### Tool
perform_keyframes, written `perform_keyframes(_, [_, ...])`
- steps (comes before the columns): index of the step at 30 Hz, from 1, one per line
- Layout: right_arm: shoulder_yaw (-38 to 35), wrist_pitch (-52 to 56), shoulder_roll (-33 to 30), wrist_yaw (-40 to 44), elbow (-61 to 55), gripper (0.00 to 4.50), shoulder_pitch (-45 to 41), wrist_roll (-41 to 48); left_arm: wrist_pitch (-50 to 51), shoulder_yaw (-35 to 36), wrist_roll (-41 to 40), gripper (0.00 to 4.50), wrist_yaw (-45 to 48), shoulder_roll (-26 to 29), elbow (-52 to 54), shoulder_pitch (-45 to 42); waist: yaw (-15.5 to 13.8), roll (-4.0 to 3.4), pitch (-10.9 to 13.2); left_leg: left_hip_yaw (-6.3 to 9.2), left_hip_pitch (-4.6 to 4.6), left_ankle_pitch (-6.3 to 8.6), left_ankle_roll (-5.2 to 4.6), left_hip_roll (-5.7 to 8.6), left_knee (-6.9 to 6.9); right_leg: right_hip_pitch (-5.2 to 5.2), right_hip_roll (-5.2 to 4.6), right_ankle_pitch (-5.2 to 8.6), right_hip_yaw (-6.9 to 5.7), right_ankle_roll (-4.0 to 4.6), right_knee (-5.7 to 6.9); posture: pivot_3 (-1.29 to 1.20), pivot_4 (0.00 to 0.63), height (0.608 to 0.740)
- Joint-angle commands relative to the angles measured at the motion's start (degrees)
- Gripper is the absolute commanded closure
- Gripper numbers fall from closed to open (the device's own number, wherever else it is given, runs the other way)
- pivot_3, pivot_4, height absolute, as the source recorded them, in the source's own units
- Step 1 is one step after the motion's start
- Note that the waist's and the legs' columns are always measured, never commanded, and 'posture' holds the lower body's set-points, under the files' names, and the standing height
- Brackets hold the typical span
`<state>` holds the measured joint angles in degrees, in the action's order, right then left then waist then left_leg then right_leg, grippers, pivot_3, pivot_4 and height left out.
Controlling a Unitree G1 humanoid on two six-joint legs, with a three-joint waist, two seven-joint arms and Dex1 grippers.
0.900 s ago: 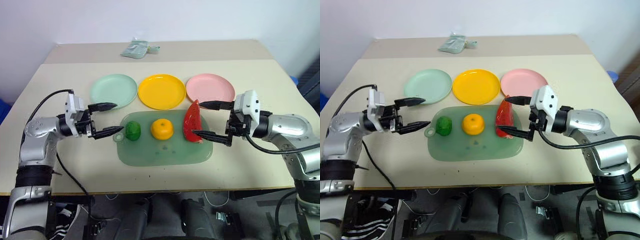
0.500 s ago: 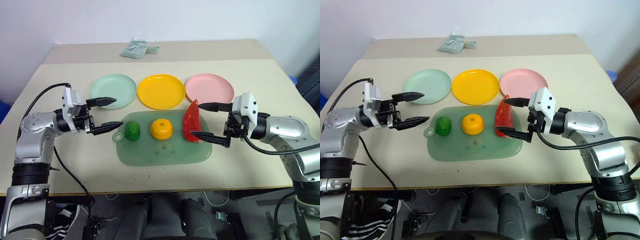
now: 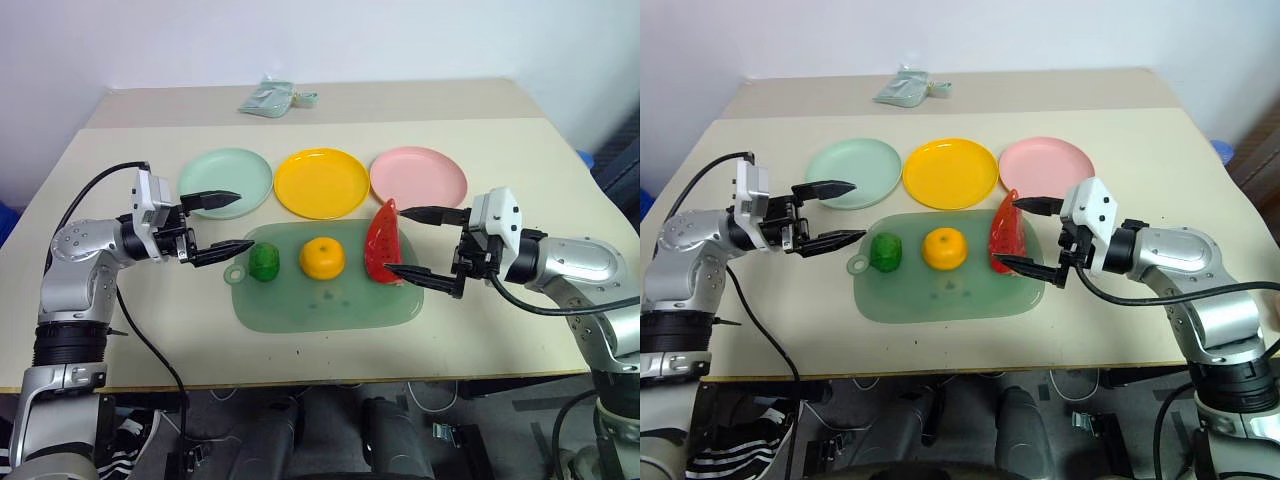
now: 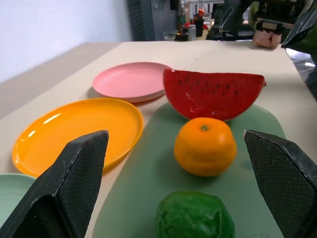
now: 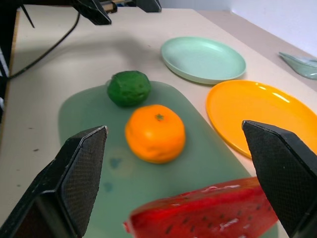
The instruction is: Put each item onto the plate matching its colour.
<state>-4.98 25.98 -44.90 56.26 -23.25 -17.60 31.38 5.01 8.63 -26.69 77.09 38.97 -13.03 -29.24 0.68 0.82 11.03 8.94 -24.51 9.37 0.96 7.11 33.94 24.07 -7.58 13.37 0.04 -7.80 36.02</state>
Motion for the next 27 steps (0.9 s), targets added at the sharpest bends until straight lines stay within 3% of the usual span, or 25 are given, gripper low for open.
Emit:
perform_keyframes(1, [-0.75,-0.57,0.25,-0.97,-0.95,0.04,-0.46,-0.16,-1.27,-0.03,1.53,0.0,-2.32,0.19,-1.07,-1.69,-0.06,0.0,0.0,-0.01,0.0,0.0,0.0,0.01,0.01,-0.01,-0.01,0.01,0.0,0.02,0.0,0.0,0.15,0.74])
perform_keyframes(5, [-0.19,-0.38,0.64,-1.33,-1.15,0.04,-1.39,-0.1,9.66,-2.02,-2.48,0.0,0.36,1.03,0.88,-1.25,0.0,0.0,0.0,-0.01,0.0,0.0,0.0,0.01,0.01,-0.01,0.0,0.01,0.0,0.01,0.0,0.0,0.15,0.74])
perform_keyframes(14, [0.25,-0.26,0.33,-1.4,-1.29,0.04,-1.78,-0.98,10.27,-8.75,4.46,0.0,0.46,-0.34,-6.38,-6.23,-0.11,0.0,0.0,-0.01,0.0,0.0,0.0,0.01,0.02,-0.01,0.0,0.0,0.0,-0.01,0.0,0.0,0.15,0.74])
perform_keyframes(26, [-1.82,2.09,-1.0,-1.82,-4.56,0.04,-0.34,0.83,-2.98,-15.96,15.08,0.0,0.74,-3.83,-15.81,-8.72,-0.07,0.0,0.0,-0.03,0.0,0.0,-0.01,0.02,0.02,-0.01,-0.01,-0.02,-0.01,-0.04,0.0,0.0,0.15,0.74])
perform_keyframes(27, [-2.17,2.62,-1.11,-1.77,-4.92,0.01,-0.52,1.53,-3.29,-16.3,15.52,0.26,0.72,-4.15,-16.36,-9.09,-0.07,0.0,0.0,-0.03,0.0,0.0,-0.01,0.02,0.02,-0.01,-0.01,-0.02,-0.01,-0.04,0.0,0.0,0.15,0.74])
